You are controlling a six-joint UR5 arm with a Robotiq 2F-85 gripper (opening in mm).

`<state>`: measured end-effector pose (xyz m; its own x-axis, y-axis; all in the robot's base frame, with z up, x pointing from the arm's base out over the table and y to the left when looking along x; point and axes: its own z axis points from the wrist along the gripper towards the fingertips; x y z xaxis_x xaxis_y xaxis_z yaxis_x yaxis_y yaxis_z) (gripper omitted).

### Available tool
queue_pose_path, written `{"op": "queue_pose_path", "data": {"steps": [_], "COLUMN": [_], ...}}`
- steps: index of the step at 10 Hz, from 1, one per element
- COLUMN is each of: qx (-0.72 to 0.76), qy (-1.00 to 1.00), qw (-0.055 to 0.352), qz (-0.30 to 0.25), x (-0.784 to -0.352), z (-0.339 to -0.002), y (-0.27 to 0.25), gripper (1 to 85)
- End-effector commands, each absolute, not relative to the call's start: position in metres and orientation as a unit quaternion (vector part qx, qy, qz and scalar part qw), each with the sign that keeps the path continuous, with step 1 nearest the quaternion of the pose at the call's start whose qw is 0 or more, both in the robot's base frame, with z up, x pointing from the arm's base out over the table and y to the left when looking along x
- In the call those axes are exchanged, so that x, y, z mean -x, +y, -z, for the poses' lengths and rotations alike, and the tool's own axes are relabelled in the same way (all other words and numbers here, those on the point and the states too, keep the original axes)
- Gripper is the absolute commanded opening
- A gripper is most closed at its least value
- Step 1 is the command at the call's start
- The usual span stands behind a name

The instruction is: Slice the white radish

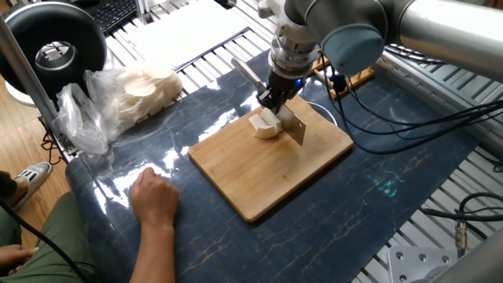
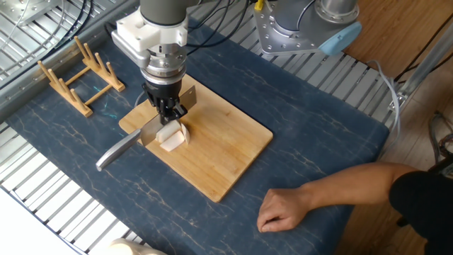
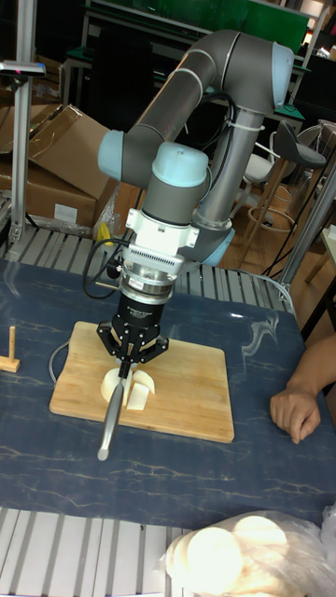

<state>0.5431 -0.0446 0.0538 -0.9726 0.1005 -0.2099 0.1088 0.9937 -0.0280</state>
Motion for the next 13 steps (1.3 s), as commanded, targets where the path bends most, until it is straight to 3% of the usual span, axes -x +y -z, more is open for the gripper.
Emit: {"op": "queue_pose_path", "data": {"steps": [1,6,11,13], "qx": [-0.055,-0.054,-0.083,-0.086], "qy": [0.992,0.991,0.992,0.993], "qw": [0.113,0.126,0.085,0.079], "qz": [0.008,-0.004,-0.033,-0.010], "x": [-0.547,-0.553,-0.538,-0.537], "z": [-0.051,-0.047,-0.060,-0.060], "y": [-0.041,-0.035,-0.020,-0.027], "gripper": [1.0,1.0,1.0,1.0]}}
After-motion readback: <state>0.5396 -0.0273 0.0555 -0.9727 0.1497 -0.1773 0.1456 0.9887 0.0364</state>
